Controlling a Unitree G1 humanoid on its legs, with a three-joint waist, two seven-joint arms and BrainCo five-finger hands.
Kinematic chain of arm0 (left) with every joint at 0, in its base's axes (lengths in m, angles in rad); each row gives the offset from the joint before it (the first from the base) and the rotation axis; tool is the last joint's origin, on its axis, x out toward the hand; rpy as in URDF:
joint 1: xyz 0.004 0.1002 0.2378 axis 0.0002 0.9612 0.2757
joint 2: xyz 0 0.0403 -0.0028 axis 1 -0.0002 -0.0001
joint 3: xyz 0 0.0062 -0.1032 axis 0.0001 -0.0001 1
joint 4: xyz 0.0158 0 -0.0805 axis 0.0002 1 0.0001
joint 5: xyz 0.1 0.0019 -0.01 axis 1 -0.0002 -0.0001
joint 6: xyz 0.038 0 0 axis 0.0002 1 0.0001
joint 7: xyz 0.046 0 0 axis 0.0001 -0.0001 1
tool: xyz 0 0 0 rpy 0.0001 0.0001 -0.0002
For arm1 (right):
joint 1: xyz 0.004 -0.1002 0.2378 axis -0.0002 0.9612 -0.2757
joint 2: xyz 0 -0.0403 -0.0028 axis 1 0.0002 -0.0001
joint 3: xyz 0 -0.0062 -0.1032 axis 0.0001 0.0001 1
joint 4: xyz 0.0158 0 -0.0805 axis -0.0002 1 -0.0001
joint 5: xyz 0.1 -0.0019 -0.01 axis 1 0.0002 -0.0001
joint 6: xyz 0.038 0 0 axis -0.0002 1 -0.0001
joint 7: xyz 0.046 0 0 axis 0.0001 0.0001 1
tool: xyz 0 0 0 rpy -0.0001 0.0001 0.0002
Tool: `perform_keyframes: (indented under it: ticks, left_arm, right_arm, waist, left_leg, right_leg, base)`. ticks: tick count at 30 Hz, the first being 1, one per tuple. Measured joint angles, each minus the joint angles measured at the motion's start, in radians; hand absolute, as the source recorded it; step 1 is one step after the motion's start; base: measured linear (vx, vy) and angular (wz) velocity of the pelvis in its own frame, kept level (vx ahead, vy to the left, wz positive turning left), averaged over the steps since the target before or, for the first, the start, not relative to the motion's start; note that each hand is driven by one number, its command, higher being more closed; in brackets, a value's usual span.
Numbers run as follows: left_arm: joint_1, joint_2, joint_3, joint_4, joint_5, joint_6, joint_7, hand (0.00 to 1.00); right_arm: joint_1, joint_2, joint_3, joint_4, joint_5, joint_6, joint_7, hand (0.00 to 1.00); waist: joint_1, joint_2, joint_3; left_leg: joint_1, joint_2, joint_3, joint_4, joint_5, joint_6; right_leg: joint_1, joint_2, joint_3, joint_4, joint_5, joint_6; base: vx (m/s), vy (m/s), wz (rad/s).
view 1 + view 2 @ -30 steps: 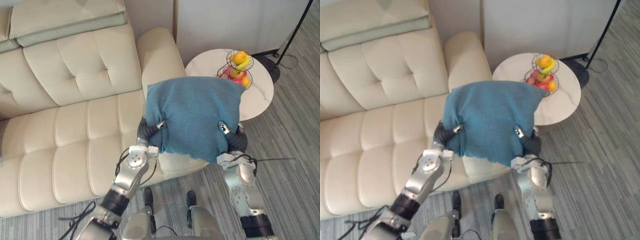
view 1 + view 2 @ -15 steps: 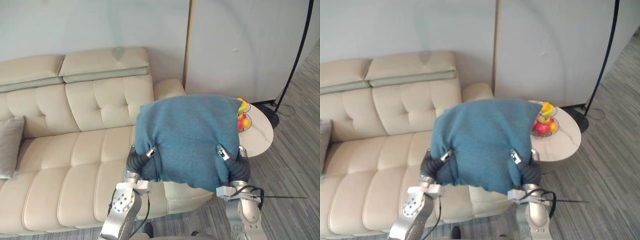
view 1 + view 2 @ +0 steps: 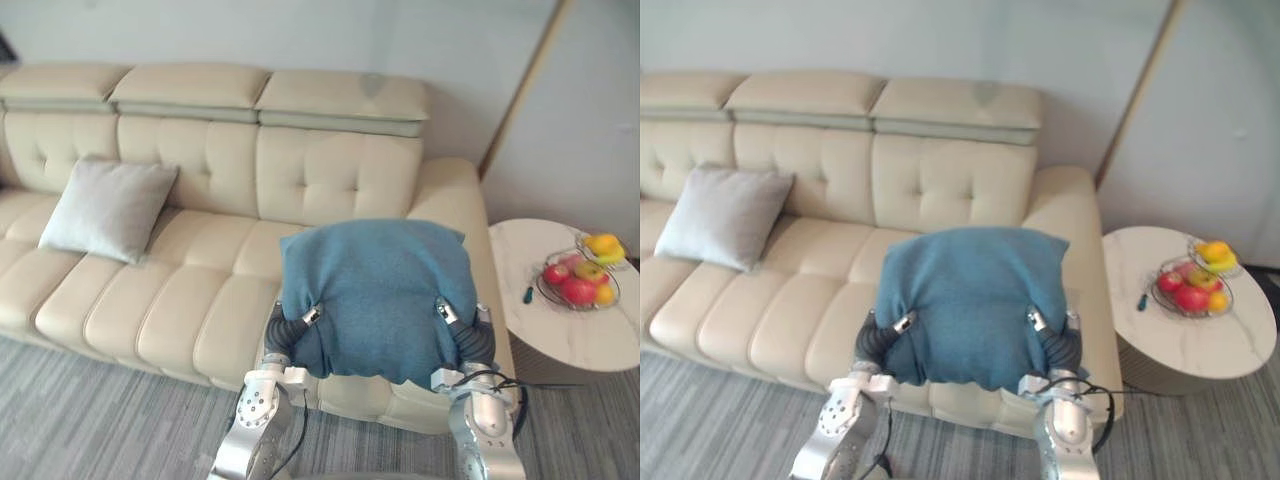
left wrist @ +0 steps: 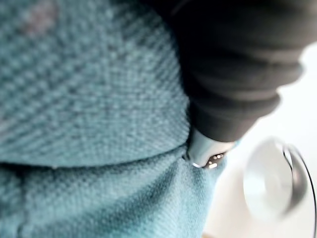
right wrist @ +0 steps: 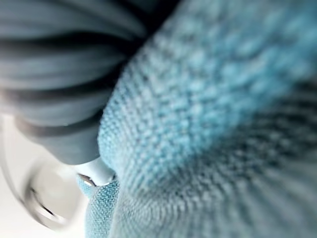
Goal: Pick up cushions and gather them together orderly.
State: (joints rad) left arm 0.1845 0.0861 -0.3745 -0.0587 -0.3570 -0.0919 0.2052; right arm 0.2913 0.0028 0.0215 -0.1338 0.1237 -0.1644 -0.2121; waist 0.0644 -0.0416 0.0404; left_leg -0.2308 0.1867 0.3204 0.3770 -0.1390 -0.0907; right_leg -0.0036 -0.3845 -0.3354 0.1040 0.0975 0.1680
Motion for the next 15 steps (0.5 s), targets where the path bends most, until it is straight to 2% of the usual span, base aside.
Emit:
perform_keyframes:
  ticks: [2, 3, 4, 5, 6, 7, 8, 9, 11, 13, 15]
  left_arm:
    - [0.0, 0.011, 0.0, 0.015, 0.0, 0.001, 0.002, 1.0]
    - [0.0, 0.012, 0.004, 0.014, 0.0, 0.0, 0.002, 1.0]
    - [0.0, 0.013, 0.004, 0.014, 0.0, 0.001, 0.004, 1.0]
    - [0.0, 0.014, 0.004, 0.014, 0.0, 0.001, 0.004, 1.0]
    - [-0.002, 0.017, 0.002, 0.013, 0.0, 0.0, 0.004, 1.0]
    - [-0.006, 0.018, 0.001, 0.012, 0.0, 0.0, 0.002, 1.0]
    - [-0.015, 0.018, 0.0, 0.012, 0.0, 0.0, 0.001, 1.0]
    - [-0.019, 0.018, 0.002, 0.01, 0.001, 0.0, 0.001, 1.0]
    - [-0.02, 0.016, -0.001, 0.009, 0.002, 0.0, 0.001, 1.0]
    - [-0.019, 0.018, -0.005, 0.005, 0.002, 0.0, -0.003, 1.0]
    - [-0.012, 0.018, -0.01, 0.004, 0.001, 0.001, -0.014, 1.0]
  right_arm:
    - [-0.001, 0.002, 0.004, 0.014, -0.005, 0.022, -0.002, 1.0]
    - [-0.007, 0.002, 0.004, 0.016, -0.005, 0.028, -0.003, 1.0]
    - [-0.008, 0.009, 0.003, 0.016, -0.005, 0.03, -0.003, 1.0]
    - [-0.007, 0.012, 0.001, 0.016, -0.005, 0.03, -0.003, 1.0]
    - [-0.007, 0.013, 0.0, 0.017, -0.004, 0.026, -0.002, 1.0]
    - [-0.009, 0.014, -0.001, 0.017, -0.003, 0.023, -0.002, 1.0]
    - [-0.019, 0.012, -0.003, 0.023, -0.003, 0.014, -0.002, 1.0]
    - [-0.031, 0.001, -0.003, 0.026, -0.002, 0.014, -0.002, 1.0]
    - [-0.032, -0.005, -0.004, 0.031, 0.006, 0.014, -0.002, 1.0]
    - [-0.025, -0.008, -0.011, 0.033, 0.015, 0.014, 0.005, 1.0]
    - [-0.006, -0.005, -0.016, 0.03, 0.035, 0.016, 0.008, 1.0]
  waist:
    - [0.015, 0.001, 0.001]
    - [0.019, 0.011, 0.007]
    - [0.014, 0.022, 0.015]
    - [-0.006, 0.026, 0.017]
    - [-0.016, 0.021, 0.008]
    - [-0.019, 0.009, 0.002]
    - [-0.016, -0.009, -0.008]
    - [-0.011, -0.01, -0.009]
    - [-0.025, 0.008, -0.012]
    - [-0.029, 0.018, -0.005]
    - [-0.015, 0.022, 0.0]
  left_leg:
    - [0.002, -0.006, 0.033, 0.043, -0.051, 0.037]
    - [0.016, -0.01, 0.043, 0.045, -0.067, 0.056]
    - [0.032, -0.01, 0.042, 0.037, -0.075, 0.065]
    - [0.062, -0.023, 0.042, -0.001, -0.074, 0.07]
    - [0.081, -0.05, 0.051, -0.053, -0.059, 0.075]
    - [0.093, -0.072, 0.059, -0.08, -0.048, 0.084]
    - [0.112, -0.111, 0.076, -0.12, -0.039, 0.093]
    - [0.124, -0.129, 0.078, -0.126, -0.038, 0.096]
    - [0.131, -0.146, 0.063, -0.123, -0.042, 0.097]
    - [0.125, -0.149, 0.032, -0.099, -0.044, 0.095]
    - [0.101, -0.131, -0.01, 0.0, -0.056, 0.074]
  right_leg:
    - [-0.035, -0.024, 0.029, 0.042, 0.071, -0.067]
    - [-0.071, -0.019, 0.066, 0.098, 0.057, -0.09]
    - [-0.105, 0.032, 0.158, 0.203, -0.036, -0.043]
    - [-0.134, 0.14, 0.271, 0.31, -0.164, 0.029]
    - [-0.15, 0.219, 0.312, 0.328, -0.229, 0.034]
    - [-0.156, 0.241, 0.298, 0.323, -0.243, 0.012]
    - [-0.169, 0.262, 0.245, 0.294, -0.281, -0.048]
    - [-0.16, 0.284, 0.232, 0.246, -0.293, -0.081]
    - [-0.14, 0.31, 0.265, 0.187, -0.285, -0.143]
    - [-0.125, 0.314, 0.306, 0.186, -0.284, -0.136]
    - [-0.068, 0.316, 0.287, 0.169, -0.284, -0.136]
  base:
    - [0.03, 0.444, -0.27]
    - [0.02, 0.368, -0.35]
    - [0.04, 0.495, -0.17]
    - [0.03, 0.299, 0.12]
    - [0.05, 0.254, 0.19]
    - [0.07, 0.198, 0.04]
    - [0.1, 0.152, -0.19]
    - [0.1, 0.135, -0.19]
    - [0.13, 0.093, 0.19]
    - [0.14, 0.043, 0.36]
    - [0.14, -0.06, 0.41]
